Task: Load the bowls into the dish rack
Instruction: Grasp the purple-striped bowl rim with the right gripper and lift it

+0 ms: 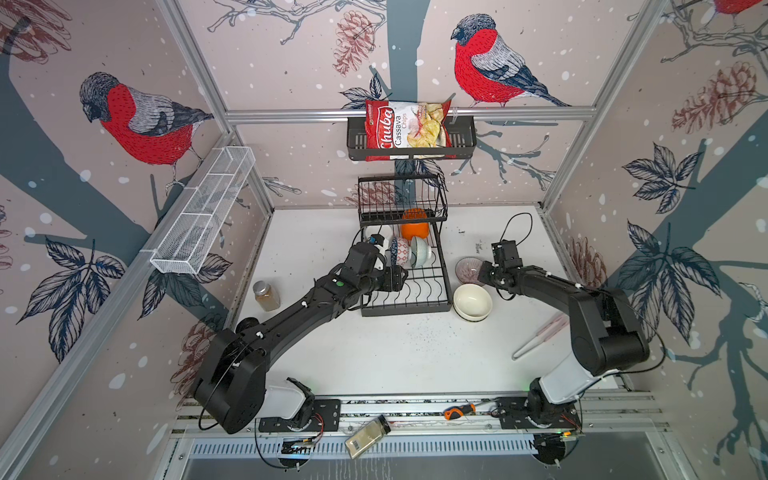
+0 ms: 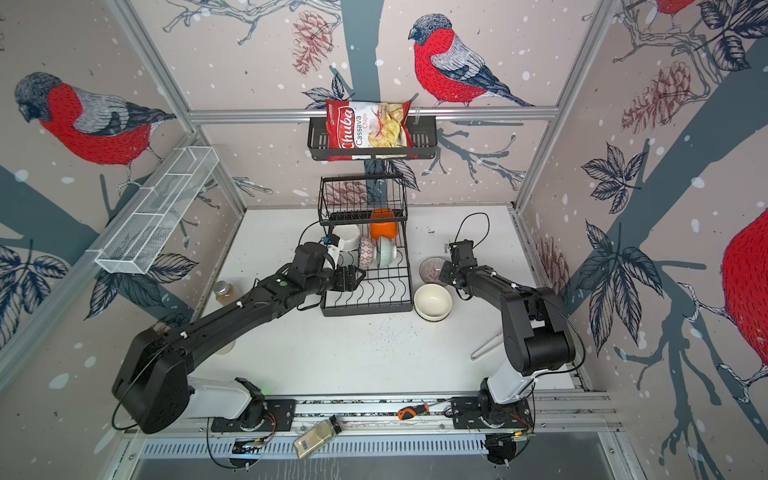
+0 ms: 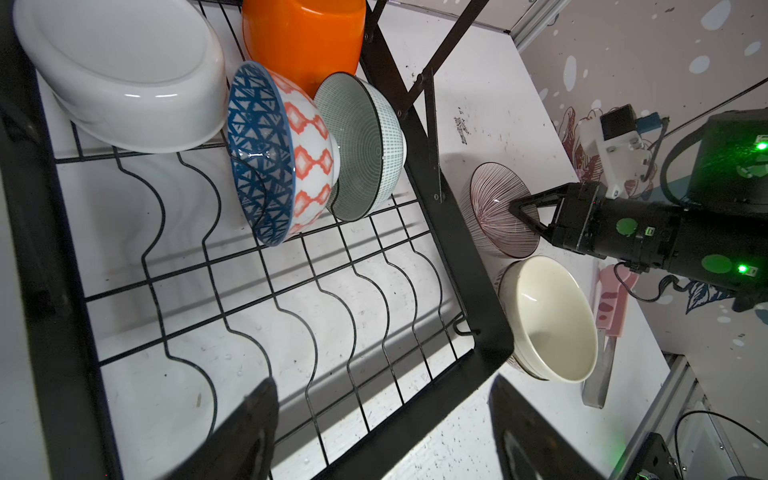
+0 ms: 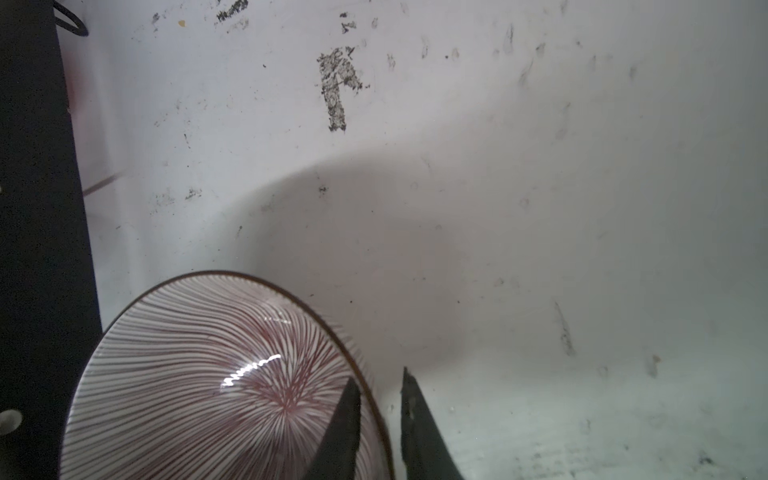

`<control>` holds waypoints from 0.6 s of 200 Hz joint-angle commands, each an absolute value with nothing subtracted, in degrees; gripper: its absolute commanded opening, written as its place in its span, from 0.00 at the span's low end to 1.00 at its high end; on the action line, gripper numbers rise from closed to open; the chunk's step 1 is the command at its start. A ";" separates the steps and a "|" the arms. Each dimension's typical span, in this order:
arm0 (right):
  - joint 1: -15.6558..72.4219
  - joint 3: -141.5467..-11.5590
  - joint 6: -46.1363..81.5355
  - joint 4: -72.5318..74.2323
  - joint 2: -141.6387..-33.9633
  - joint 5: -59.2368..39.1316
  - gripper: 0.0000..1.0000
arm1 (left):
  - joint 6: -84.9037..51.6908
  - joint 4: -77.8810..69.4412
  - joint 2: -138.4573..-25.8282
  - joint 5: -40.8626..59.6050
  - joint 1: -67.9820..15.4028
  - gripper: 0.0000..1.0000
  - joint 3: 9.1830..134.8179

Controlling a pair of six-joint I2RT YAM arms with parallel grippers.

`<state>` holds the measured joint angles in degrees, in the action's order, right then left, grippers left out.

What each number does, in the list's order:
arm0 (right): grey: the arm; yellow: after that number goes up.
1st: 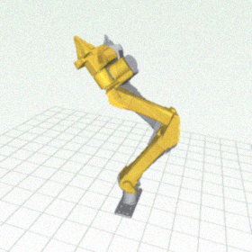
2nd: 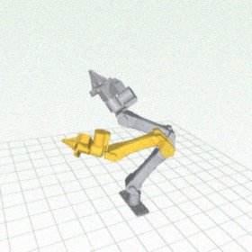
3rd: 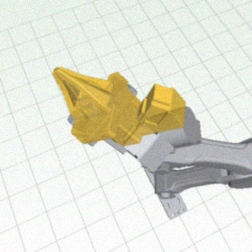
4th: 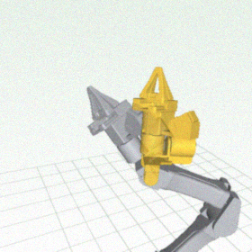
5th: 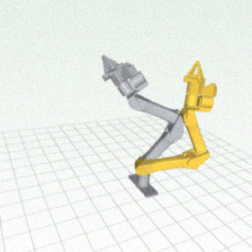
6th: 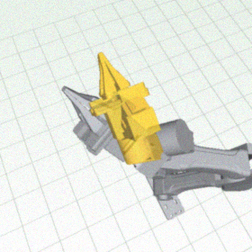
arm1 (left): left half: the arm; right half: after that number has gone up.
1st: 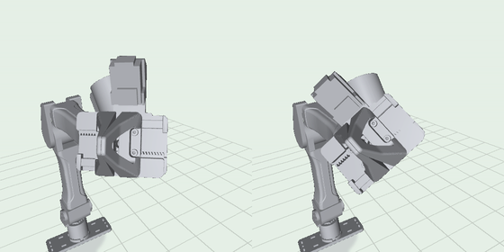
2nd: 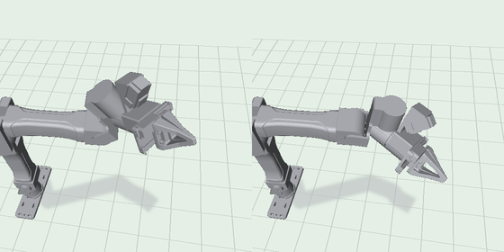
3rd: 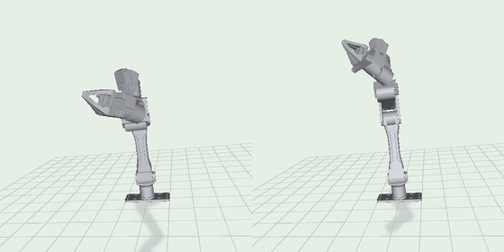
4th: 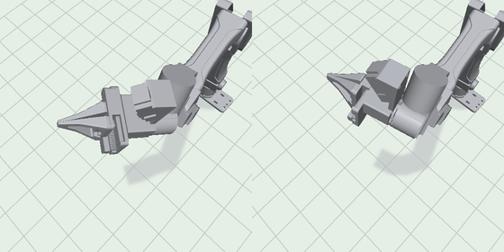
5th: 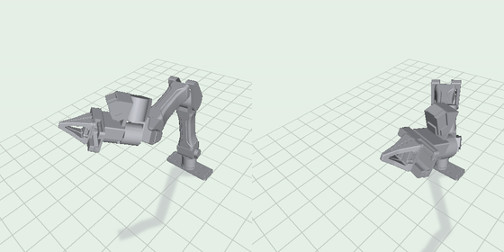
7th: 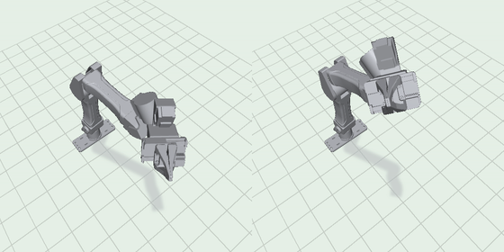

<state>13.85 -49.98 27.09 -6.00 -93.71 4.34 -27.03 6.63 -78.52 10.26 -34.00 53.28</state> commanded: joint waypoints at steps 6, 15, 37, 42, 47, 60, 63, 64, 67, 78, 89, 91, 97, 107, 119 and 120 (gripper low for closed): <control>13.54 -50.57 27.34 -4.55 -93.86 5.01 0.12 | -26.83 5.71 -78.49 9.25 -34.06 0.79 53.26; 13.45 -50.64 27.36 -4.66 -93.88 5.16 0.10 | -26.84 5.72 -78.58 9.26 -34.03 0.79 53.26; 13.36 -50.84 27.40 -4.74 -93.80 5.53 0.06 | -26.81 5.71 -78.66 9.23 -34.01 0.79 53.16; 13.36 -50.89 27.36 -4.74 -93.76 5.65 0.06 | -26.81 5.71 -78.66 9.23 -34.02 0.79 53.22; 13.28 -50.97 27.33 -4.83 -93.65 5.71 0.05 | -26.83 5.71 -78.66 9.23 -34.01 0.79 53.04; 13.18 -51.15 27.33 -4.92 -93.45 5.91 0.04 | -26.74 5.80 -78.66 9.14 -34.01 0.79 53.02; 13.19 -51.28 27.29 -5.00 -93.43 6.01 0.04 | -26.79 5.80 -78.66 9.14 -34.01 0.79 53.00; 13.19 -51.26 27.31 -4.96 -93.43 6.04 0.04 | -26.75 5.80 -78.66 9.14 -34.01 0.79 53.00; 13.18 -51.37 27.32 -5.00 -93.30 6.06 0.04 | -26.72 5.80 -78.66 9.13 -34.01 0.79 52.97; 13.10 -51.49 27.27 -5.02 -93.00 6.29 0.03 | -26.72 5.80 -78.66 9.04 -34.01 0.79 52.94; 13.01 -51.91 27.24 -5.23 -92.66 6.52 0.03 | -26.74 5.87 -78.66 9.03 -34.00 0.79 53.00; 12.94 -51.98 27.24 -5.24 -92.51 6.55 0.03 | -26.75 5.88 -78.66 8.94 -34.01 0.79 52.98; 12.98 -52.14 27.04 -5.35 -92.24 6.67 0.03 | -26.65 5.86 -78.66 8.94 -34.01 0.79 52.92; 12.79 -52.64 26.91 -5.65 -91.81 6.85 0.03 | -26.71 5.89 -78.66 8.88 -34.07 0.79 52.91; 12.82 -53.30 26.73 -6.12 -91.21 7.03 0.03 | -26.72 6.00 -78.66 8.80 -34.03 0.79 52.91; 12.83 -53.32 26.73 -6.09 -91.13 7.07 0.03 | -26.72 5.99 -78.66 8.84 -34.02 0.79 52.91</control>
